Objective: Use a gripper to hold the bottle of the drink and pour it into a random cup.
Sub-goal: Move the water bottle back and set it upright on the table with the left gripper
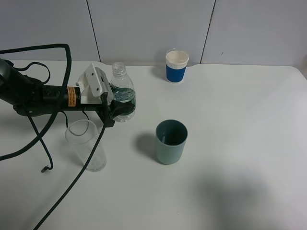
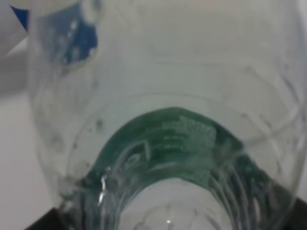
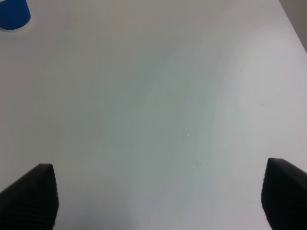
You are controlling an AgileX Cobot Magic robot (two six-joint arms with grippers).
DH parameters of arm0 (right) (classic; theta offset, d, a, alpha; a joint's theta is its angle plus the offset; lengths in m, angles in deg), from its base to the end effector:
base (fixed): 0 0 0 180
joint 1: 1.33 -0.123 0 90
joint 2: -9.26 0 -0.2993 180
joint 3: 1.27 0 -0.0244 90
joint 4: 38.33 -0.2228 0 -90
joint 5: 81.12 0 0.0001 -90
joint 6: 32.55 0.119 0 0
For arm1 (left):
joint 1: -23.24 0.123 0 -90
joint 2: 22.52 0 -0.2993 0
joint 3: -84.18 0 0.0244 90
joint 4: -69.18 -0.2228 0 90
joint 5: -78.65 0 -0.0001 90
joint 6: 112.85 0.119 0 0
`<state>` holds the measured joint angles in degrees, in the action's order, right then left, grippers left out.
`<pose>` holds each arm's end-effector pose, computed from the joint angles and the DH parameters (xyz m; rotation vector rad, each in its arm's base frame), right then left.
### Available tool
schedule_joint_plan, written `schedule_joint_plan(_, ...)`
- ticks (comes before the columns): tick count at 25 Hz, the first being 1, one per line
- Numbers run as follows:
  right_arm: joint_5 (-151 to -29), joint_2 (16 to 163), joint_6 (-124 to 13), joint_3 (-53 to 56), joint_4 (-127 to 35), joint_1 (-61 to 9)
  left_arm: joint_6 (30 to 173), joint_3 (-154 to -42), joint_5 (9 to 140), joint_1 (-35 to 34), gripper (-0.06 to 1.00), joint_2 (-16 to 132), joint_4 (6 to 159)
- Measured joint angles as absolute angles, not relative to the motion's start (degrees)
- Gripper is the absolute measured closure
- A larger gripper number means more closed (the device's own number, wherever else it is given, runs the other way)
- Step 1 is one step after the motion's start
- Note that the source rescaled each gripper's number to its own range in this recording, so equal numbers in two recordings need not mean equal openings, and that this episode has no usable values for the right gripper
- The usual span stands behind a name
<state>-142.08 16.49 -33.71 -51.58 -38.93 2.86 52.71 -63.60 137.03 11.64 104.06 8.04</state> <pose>-0.0174 0.0024 0.2440 0.0543 2.0678 -0.0449 0.3249 -0.1572 0.1239 1.1256 1.6282 -0.6822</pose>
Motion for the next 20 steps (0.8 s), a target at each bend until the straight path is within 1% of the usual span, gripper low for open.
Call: schedule_joint_plan(20,-142.1,16.5,-33.7,-51.6,-38.9,2.9,52.6,-63.6,138.2,11.6,0.94,104.1,6.6)
